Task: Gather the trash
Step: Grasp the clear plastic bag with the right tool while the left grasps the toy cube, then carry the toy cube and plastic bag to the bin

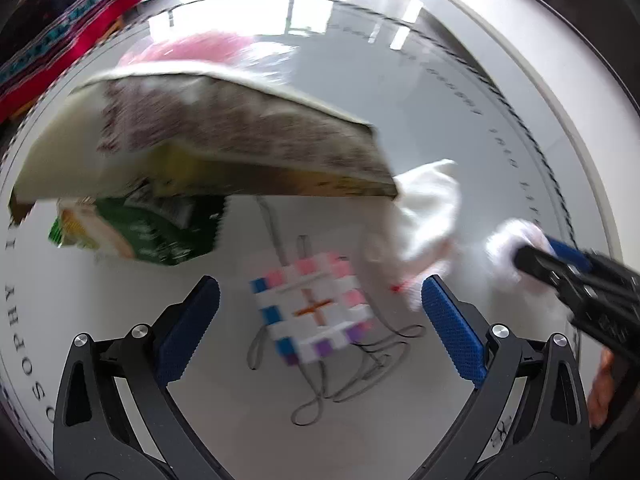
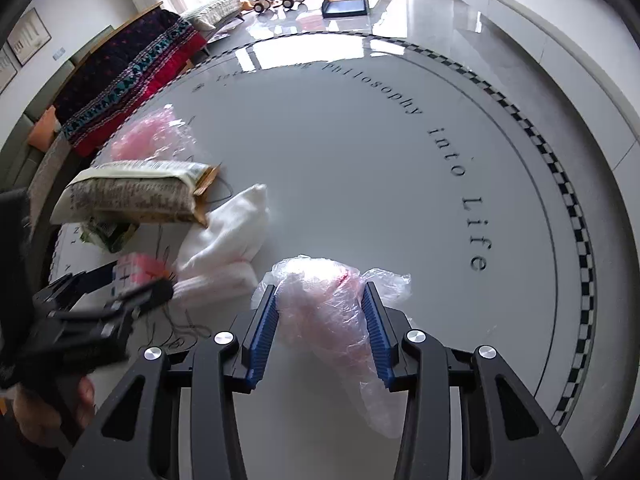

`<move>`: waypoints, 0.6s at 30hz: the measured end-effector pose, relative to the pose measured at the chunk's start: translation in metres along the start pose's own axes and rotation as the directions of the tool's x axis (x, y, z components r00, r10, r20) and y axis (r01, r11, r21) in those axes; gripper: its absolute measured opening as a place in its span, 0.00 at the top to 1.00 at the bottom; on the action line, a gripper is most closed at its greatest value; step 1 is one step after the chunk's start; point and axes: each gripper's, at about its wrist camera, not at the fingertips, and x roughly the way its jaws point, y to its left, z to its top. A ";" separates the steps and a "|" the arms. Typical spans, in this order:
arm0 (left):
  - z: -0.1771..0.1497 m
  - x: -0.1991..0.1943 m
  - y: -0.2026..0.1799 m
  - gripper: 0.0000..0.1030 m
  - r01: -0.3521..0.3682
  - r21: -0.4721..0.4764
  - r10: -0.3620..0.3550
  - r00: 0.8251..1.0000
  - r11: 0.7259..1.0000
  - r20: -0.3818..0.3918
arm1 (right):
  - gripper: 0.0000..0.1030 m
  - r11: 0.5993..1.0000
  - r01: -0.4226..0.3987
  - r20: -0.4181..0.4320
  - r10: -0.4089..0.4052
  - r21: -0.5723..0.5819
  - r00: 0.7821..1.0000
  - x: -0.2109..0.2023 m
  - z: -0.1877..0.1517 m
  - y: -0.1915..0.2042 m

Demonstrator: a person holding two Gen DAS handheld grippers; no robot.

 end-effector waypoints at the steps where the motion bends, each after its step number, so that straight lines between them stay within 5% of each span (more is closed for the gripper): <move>1: 0.000 0.004 0.002 0.05 -0.011 -0.020 0.011 1.000 1.000 -0.006 | 0.57 1.000 -0.007 -0.001 0.007 0.001 1.000 -0.001 -0.002 0.002; 3: -0.001 0.006 0.006 0.09 -0.015 -0.032 0.015 1.000 0.999 -0.006 | 0.58 1.000 -0.021 0.002 0.021 0.005 1.000 -0.003 -0.005 0.004; 5: -0.003 0.005 0.002 0.22 -0.051 0.007 0.051 0.999 0.999 0.012 | 0.58 1.000 -0.030 0.009 0.030 0.009 1.000 -0.007 -0.008 0.007; 7: -0.004 0.002 0.002 0.46 -0.043 0.025 0.042 0.999 0.999 0.028 | 0.58 0.999 -0.038 0.018 0.037 0.008 0.999 -0.016 -0.014 0.015; 10: -0.007 -0.004 0.009 0.49 0.026 0.000 -0.026 0.999 1.000 0.025 | 0.58 0.999 -0.047 0.030 0.047 -0.001 0.998 -0.027 -0.019 0.022; 18: -0.050 -0.050 0.023 0.49 0.077 0.045 -0.080 0.994 0.996 0.080 | 0.58 0.996 -0.062 0.056 0.066 -0.060 0.996 -0.062 -0.044 0.065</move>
